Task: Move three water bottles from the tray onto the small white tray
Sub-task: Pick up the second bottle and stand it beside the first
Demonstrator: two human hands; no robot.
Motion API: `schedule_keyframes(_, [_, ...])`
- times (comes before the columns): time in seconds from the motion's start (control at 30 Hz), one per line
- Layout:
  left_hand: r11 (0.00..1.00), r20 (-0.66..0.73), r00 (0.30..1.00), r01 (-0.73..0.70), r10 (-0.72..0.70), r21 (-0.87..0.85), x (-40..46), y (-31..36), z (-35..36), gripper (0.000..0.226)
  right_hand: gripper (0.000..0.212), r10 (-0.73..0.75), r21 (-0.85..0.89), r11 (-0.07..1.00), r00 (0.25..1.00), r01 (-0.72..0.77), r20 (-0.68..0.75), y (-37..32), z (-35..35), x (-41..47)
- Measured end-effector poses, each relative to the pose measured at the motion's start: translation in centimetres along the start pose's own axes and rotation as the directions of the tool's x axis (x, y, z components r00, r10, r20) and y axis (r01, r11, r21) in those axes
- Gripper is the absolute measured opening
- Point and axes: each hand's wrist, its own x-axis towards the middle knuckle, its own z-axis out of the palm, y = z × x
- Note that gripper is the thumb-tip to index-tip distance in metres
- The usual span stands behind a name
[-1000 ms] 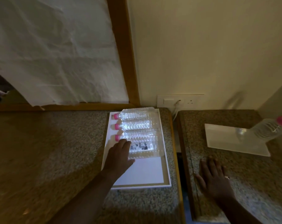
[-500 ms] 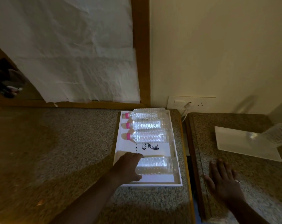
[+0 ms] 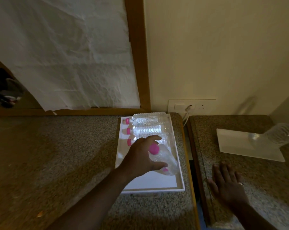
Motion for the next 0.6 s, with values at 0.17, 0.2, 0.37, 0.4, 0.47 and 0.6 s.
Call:
schedule_keyframes(0.17, [0.98, -0.087, 0.996, -0.022, 0.005, -0.199, -0.3, 1.4, 4.8, 0.074, 0.089, -0.008, 0.029, 1.0, 1.0, 0.008, -0.012, 0.2, 0.2, 0.1])
schedule_keyframes(0.2, [0.982, -0.083, 0.996, -0.033, 0.017, -0.187, -0.1, 1.7, 5.4, 0.07, 0.089, -0.004, 0.03, 1.0, 1.0, 0.005, -0.013, 0.3, 0.3, 0.1])
schedule_keyframes(0.37, [0.99, -0.009, 0.999, 0.033, -0.035, -0.136, 0.6, 1.0, 6.5, 0.074, 0.087, -0.013, 0.06, 0.998, 1.0, 0.014, -0.017, 0.6, 0.5, 0.1])
schedule_keyframes(0.4, [0.991, 0.0, 0.999, 0.05, -0.051, -0.126, 0.6, 0.8, 6.6, 0.077, 0.086, -0.02, 0.066, 0.998, 1.0, 0.021, -0.014, 0.6, 0.5, 0.1])
schedule_keyframes(0.47, [0.991, -0.007, 0.997, 0.071, -0.072, -0.109, 0.9, 0.8, 6.8, 0.078, 0.084, -0.039, 0.064, 0.997, 0.999, 0.04, -0.01, 0.8, 0.3, 0.0])
schedule_keyframes(0.6, [0.998, -0.029, 0.998, 0.06, -0.061, -0.015, 1.9, 2.0, 5.9, 0.074, 0.077, -0.065, 0.076, 0.995, 0.998, 0.066, -0.023, 2.7, 0.3, -0.5])
